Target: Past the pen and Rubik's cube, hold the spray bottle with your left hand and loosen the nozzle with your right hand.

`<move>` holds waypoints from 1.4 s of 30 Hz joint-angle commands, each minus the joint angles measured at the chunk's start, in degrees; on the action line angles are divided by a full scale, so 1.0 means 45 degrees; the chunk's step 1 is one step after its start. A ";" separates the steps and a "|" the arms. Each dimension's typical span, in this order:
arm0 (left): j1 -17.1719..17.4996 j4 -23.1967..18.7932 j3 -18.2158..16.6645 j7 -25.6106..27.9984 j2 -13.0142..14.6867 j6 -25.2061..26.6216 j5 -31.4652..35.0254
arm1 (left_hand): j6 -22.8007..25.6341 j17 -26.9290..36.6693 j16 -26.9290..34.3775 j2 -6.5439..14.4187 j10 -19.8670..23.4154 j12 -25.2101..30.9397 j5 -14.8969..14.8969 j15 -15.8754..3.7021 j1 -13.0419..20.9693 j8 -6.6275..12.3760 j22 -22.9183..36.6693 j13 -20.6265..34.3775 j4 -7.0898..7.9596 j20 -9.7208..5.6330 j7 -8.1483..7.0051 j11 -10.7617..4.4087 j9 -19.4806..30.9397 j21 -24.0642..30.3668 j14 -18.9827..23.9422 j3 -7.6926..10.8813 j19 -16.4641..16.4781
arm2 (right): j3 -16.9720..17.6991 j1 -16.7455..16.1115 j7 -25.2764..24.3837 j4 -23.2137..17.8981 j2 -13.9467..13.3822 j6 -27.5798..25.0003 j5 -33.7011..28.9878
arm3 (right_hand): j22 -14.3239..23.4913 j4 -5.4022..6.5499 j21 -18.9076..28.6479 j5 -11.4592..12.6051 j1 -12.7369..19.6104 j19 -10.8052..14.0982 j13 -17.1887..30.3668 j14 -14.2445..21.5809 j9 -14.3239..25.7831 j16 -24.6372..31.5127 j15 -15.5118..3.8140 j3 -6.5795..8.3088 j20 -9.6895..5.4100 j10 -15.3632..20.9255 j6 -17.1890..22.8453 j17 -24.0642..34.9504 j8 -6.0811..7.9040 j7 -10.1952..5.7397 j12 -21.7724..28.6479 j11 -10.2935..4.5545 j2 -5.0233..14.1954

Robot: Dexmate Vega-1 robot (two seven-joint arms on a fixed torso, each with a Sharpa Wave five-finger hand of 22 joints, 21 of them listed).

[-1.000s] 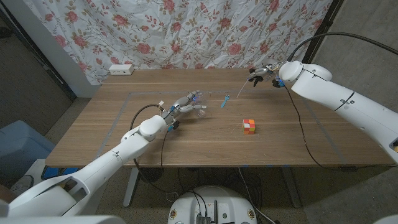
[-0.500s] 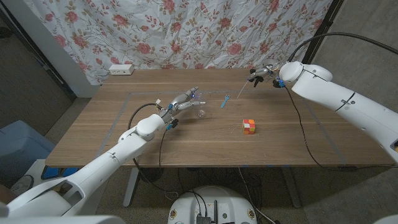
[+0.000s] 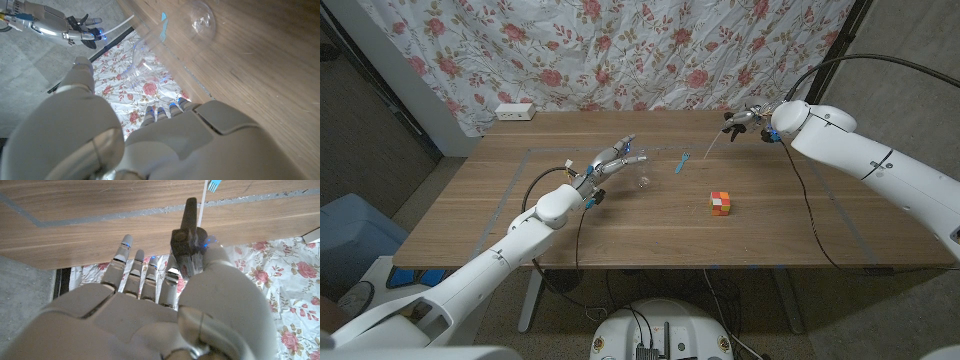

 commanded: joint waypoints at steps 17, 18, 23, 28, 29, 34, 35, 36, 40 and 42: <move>0.0882 0.0139 -0.0714 0.0616 -0.0482 -0.0769 -0.1058 | 0.1023 0.0040 0.0211 0.1136 0.1012 0.0384 -0.0013 -0.0249 -0.1483 0.0155 0.0044 -0.0034 0.0537 -0.0303 0.0143 -0.0075 0.0011 0.0343 0.0329 0.0033 0.0185 | -0.0588 0.0202 0.0504 0.1031 0.0052 0.0357 -0.0635 | 0.0066 0.0068 0.0090 0.0080 -0.0067 0.0051 0.0057 -0.0086 0.0041 -0.0076 -0.0169 -0.0058 -0.0414 -0.0092 0.0775 0.0047 0.0087 -0.0828 -0.0075 -0.0038 0.0116; 0.0903 0.0158 -0.0738 0.0700 -0.0523 -0.0785 -0.1062 | 0.1076 0.0038 0.0203 0.1165 0.1042 0.0384 -0.0009 -0.0231 -0.1515 0.0163 0.0043 -0.0034 0.0542 -0.0289 0.0145 -0.0080 0.0011 0.0351 0.0346 0.0033 0.0240 | -0.0635 0.0240 0.0550 0.1080 0.0066 0.0354 -0.0683 | 0.0068 0.0069 0.0090 0.0080 -0.0075 0.0045 0.0057 -0.0090 0.0039 -0.0078 -0.0168 -0.0062 -0.0395 -0.0083 0.0778 0.0048 0.0089 -0.0819 -0.0071 -0.0017 0.0115; 0.1061 0.0770 -0.0972 0.1129 -0.1259 -0.1517 -0.1509 | 0.1707 0.0116 0.0187 0.2197 0.1361 0.0360 0.0081 -0.0115 -0.2462 0.0210 0.0062 -0.0031 0.1097 -0.0049 0.0340 0.0086 0.0019 0.0261 0.0560 0.0085 0.0407 | -0.0692 0.0316 0.0695 0.1383 0.0155 0.0538 -0.0770 | 0.0073 0.0075 0.0092 0.0079 -0.0103 0.0036 0.0056 -0.0087 0.0032 -0.0077 -0.0180 -0.0075 -0.0382 -0.0088 0.0780 0.0053 0.0090 -0.0842 -0.0072 -0.0057 0.0113; 0.1099 0.0833 -0.1033 0.1323 -0.1334 -0.1495 -0.1513 | 0.1860 0.0134 0.0202 0.2513 0.1515 0.0359 0.0114 -0.0091 -0.2894 0.0180 0.0069 -0.0031 0.1338 0.0008 0.0355 0.0057 0.0017 0.0245 0.0706 0.0084 0.0484 | -0.0934 0.0572 0.1025 0.1760 0.0289 0.0569 -0.0945 | 0.0077 0.0082 0.0086 0.0078 -0.0138 0.0004 0.0056 -0.0105 0.0028 -0.0085 -0.0193 -0.0090 -0.0374 -0.0087 0.0785 0.0060 0.0096 -0.0873 -0.0070 -0.0042 0.0113; 0.1091 0.0859 -0.1037 0.1314 -0.1344 -0.1490 -0.1532 | 0.1873 0.0134 0.0201 0.2524 0.1514 0.0356 0.0116 -0.0093 -0.2916 0.0180 0.0069 -0.0031 0.1348 0.0019 0.0352 0.0057 0.0016 0.0246 0.0712 0.0082 0.0494 | -0.0966 0.0603 0.1070 0.1844 0.0319 0.0615 -0.0967 | 0.0077 0.0082 0.0085 0.0078 -0.0140 0.0000 0.0056 -0.0106 0.0027 -0.0085 -0.0195 -0.0091 -0.0369 -0.0095 0.0791 0.0060 0.0098 -0.0879 -0.0073 -0.0039 0.0113; 0.1069 0.1069 -0.1088 0.1424 -0.1559 -0.1598 -0.1661 | 0.1970 0.0137 0.0200 0.2734 0.1609 0.0353 0.0144 -0.0068 -0.3181 0.0162 0.0073 -0.0031 0.1502 0.0023 0.0392 0.0082 0.0016 0.0237 0.0795 0.0098 0.0542 | -0.1115 0.0773 0.1271 0.2236 0.0507 0.0689 -0.1076 | 0.0081 0.0079 0.0078 0.0080 -0.0159 -0.0036 0.0055 -0.0147 0.0019 -0.0102 -0.0208 -0.0099 -0.0353 -0.0100 0.0777 0.0066 0.0095 -0.0880 -0.0073 -0.0051 0.0115; 0.1074 0.1097 -0.1102 0.1477 -0.1605 -0.1612 -0.1677 | 0.2053 0.0137 0.0201 0.2795 0.1638 0.0351 0.0155 -0.0076 -0.3271 0.0175 0.0074 -0.0031 0.1553 0.0022 0.0420 0.0122 0.0016 0.0238 0.0829 0.0103 0.0567 | -0.1170 0.0822 0.1314 0.2331 0.0551 0.0709 -0.1119 | 0.0081 0.0079 0.0077 0.0080 -0.0161 -0.0041 0.0055 -0.0147 0.0018 -0.0102 -0.0204 -0.0099 -0.0348 -0.0100 0.0773 0.0066 0.0094 -0.0882 -0.0073 -0.0051 0.0116; 0.1073 0.1132 -0.1110 0.1502 -0.1642 -0.1635 -0.1690 | 0.2071 0.0136 0.0199 0.2850 0.1693 0.0361 0.0164 -0.0070 -0.3341 0.0166 0.0074 -0.0032 0.1595 0.0014 0.0432 0.0131 0.0016 0.0239 0.0850 0.0112 0.0590 | -0.1218 0.0865 0.1365 0.2396 0.0574 0.0727 -0.1161 | 0.0082 0.0079 0.0077 0.0081 -0.0165 -0.0045 0.0055 -0.0154 0.0016 -0.0104 -0.0207 -0.0100 -0.0348 -0.0111 0.0777 0.0068 0.0096 -0.0887 -0.0077 -0.0040 0.0120; 0.1110 0.1110 -0.1140 0.1692 -0.1677 -0.1511 -0.1682 | 0.2166 0.0133 0.0217 0.2987 0.1749 0.0353 0.0189 -0.0117 -0.3509 0.0164 0.0076 -0.0032 0.1700 0.0016 0.0470 0.0152 0.0015 0.0241 0.0966 0.0144 0.0643 | -0.1366 0.1006 0.1514 0.2755 0.0719 0.0913 -0.1289 | 0.0083 0.0084 0.0079 0.0083 -0.0185 -0.0056 0.0055 -0.0163 0.0011 -0.0107 -0.0215 -0.0105 -0.0349 -0.0124 0.0786 0.0073 0.0101 -0.0894 -0.0081 -0.0037 0.0130; 0.1139 0.1063 -0.1163 0.1845 -0.1696 -0.1397 -0.1674 | 0.2210 0.0132 0.0211 0.3032 0.1789 0.0357 0.0198 -0.0114 -0.3568 0.0166 0.0076 -0.0033 0.1738 0.0017 0.0482 0.0164 0.0014 0.0237 0.0979 0.0157 0.0650 | -0.1448 0.1079 0.1612 0.2938 0.0773 0.1057 -0.1361 | 0.0084 0.0084 0.0078 0.0085 -0.0193 -0.0066 0.0055 -0.0148 0.0008 -0.0101 -0.0199 -0.0107 -0.0348 -0.0139 0.0773 0.0075 0.0096 -0.0891 -0.0086 -0.0060 0.0134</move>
